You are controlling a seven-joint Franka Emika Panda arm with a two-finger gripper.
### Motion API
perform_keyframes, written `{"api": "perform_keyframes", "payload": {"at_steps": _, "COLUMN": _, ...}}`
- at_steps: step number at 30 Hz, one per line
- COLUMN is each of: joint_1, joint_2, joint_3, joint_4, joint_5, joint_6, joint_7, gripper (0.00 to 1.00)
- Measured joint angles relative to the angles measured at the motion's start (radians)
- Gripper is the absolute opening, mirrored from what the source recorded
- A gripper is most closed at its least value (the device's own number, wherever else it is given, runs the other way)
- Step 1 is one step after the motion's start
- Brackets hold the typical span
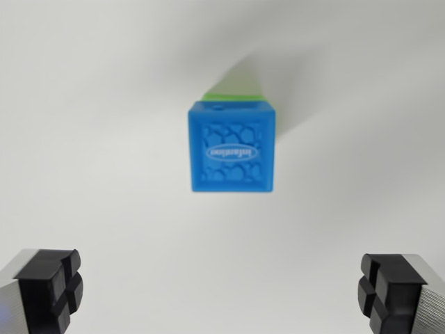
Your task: Stack cube
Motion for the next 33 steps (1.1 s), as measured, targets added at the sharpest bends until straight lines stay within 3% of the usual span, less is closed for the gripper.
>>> {"api": "perform_keyframes", "payload": {"at_steps": 21, "joint_1": 0.0, "joint_2": -0.108, "joint_3": 0.0, "joint_4": 0.097, "joint_5": -0.002, "joint_6": -0.205, "joint_7": 0.002, "gripper": 1.0}}
{"api": "perform_keyframes", "payload": {"at_steps": 33, "joint_1": 0.0, "joint_2": -0.137, "joint_3": 0.0, "joint_4": 0.154, "joint_5": -0.003, "joint_6": -0.291, "joint_7": 0.002, "gripper": 1.0}}
